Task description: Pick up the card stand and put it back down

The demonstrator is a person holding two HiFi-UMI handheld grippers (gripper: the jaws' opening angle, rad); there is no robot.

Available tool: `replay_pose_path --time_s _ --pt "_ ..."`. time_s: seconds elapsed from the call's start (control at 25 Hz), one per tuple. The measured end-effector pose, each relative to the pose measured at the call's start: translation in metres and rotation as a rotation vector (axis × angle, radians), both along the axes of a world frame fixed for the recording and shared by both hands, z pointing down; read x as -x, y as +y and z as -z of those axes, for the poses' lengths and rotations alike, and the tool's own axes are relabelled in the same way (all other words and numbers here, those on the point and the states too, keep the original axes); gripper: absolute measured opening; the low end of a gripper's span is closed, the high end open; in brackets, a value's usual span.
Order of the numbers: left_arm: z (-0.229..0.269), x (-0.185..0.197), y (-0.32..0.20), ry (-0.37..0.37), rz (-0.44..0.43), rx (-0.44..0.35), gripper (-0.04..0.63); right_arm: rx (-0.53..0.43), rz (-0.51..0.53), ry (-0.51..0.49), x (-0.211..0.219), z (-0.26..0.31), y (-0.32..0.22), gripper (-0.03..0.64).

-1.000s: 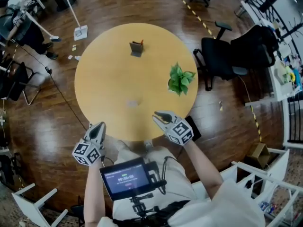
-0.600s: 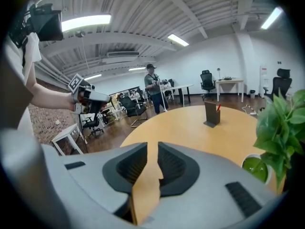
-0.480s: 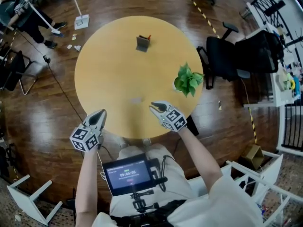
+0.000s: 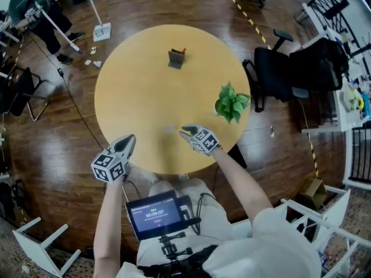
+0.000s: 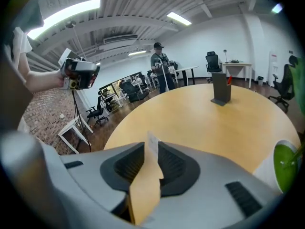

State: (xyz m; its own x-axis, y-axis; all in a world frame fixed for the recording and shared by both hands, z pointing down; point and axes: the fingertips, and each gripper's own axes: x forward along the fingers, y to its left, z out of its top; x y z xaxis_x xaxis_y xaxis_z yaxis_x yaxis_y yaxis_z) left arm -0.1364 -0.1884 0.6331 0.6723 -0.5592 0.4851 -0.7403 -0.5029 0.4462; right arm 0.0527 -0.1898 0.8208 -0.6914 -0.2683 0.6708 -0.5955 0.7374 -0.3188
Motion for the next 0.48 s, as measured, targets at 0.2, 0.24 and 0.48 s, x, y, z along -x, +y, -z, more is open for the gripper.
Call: replay_pose_path --time_s 0.2,0.24,0.48 --pt "-0.008 -0.002 0.003 -0.009 0.009 0.02 -0.006 0.049 0.048 0.035 0.011 -0.045 -0.007 0.117" --pt "-0.011 -0.002 0.004 -0.013 0.009 0.025 -0.006 0.059 0.05 0.046 0.012 -0.052 -0.008 0.117" --pt "-0.026 -0.001 0.015 -0.031 0.021 0.058 -0.006 0.086 0.07 0.072 0.019 -0.076 -0.019 0.117"
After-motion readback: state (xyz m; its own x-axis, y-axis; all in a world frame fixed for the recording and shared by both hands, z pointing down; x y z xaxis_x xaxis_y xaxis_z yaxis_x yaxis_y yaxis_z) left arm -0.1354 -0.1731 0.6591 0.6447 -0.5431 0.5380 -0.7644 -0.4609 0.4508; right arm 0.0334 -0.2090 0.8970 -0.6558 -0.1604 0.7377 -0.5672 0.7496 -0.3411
